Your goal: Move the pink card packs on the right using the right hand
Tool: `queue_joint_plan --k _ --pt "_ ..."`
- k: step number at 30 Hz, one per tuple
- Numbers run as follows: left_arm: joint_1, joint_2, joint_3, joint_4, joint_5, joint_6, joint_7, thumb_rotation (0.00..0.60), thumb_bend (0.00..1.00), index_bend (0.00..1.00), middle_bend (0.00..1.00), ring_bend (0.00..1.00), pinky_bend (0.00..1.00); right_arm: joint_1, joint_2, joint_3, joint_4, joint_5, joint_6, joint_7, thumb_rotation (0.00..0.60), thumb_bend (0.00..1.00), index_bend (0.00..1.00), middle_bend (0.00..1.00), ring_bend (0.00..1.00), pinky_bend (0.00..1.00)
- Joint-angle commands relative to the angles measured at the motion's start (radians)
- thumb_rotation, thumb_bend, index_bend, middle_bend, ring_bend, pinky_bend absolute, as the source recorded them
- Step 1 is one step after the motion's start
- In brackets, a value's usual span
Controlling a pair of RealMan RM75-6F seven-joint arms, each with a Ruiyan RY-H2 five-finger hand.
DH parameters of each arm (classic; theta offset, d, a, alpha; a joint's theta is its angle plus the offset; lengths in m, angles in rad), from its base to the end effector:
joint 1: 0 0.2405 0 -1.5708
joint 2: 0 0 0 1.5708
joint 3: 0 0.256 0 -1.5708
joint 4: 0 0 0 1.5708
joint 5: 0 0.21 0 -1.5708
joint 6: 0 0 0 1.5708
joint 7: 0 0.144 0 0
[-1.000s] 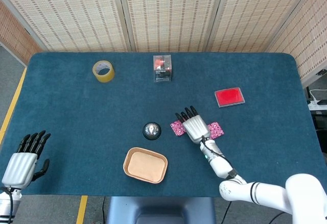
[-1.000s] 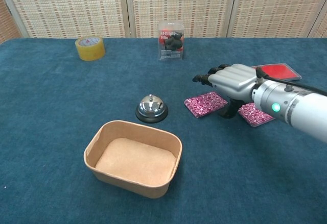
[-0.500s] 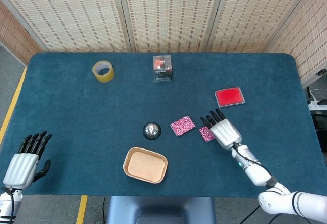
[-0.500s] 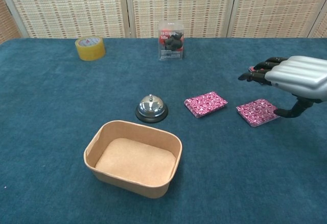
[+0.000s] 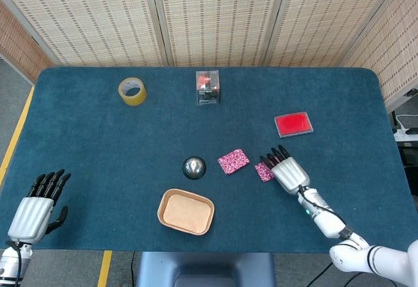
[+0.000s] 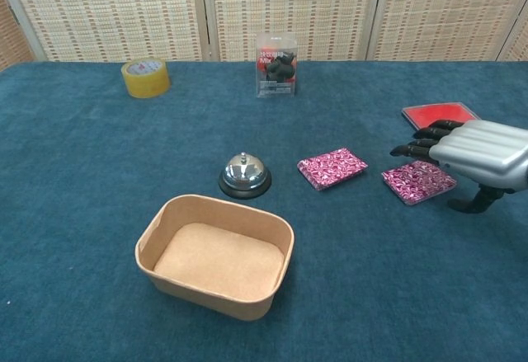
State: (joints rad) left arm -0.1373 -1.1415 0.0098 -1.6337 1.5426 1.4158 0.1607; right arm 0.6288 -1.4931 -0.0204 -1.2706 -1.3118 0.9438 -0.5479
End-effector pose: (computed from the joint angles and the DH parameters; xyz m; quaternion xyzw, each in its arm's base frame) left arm -0.2981 0.1825 0.1304 -0.6655 -0.3587 -0.3395 0.5597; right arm -0.2539 -0.3171 -0.0046 0.8393 -0.1948 0.1828 0.4736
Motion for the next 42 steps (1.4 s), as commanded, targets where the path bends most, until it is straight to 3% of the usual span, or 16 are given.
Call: queue_joint_plan --k 1,12,21,42 --pt "0.001 0.001 0.0 0.0 0.001 0.003 -0.001 0.6 0.49 0.0 0.0 0.0 0.08 0.005 -0.012 0.008 0.009 0.009 -0.012 -0.012 0.6 0.28 0.04 0.11 0.0 0.0" --pt "-0.001 0.0 -0.002 -0.001 -0.004 -0.002 0.002 0.6 0.49 0.0 0.0 0.0 0.08 0.015 -0.047 0.034 0.037 0.028 -0.022 -0.041 0.6 0.28 0.24 0.22 0.01 0.0" --pt "0.0 -0.001 -0.002 0.003 -0.004 0.0 -0.001 0.6 0.49 0.0 0.0 0.0 0.08 0.013 -0.054 0.041 0.038 0.031 -0.015 -0.05 0.6 0.28 0.28 0.25 0.04 0.0" --pt "0.002 0.003 0.001 0.0 0.003 0.005 -0.002 0.6 0.48 0.0 0.0 0.0 0.08 0.002 -0.06 0.053 0.04 -0.002 0.028 -0.037 0.6 0.28 0.55 0.42 0.19 0.0"
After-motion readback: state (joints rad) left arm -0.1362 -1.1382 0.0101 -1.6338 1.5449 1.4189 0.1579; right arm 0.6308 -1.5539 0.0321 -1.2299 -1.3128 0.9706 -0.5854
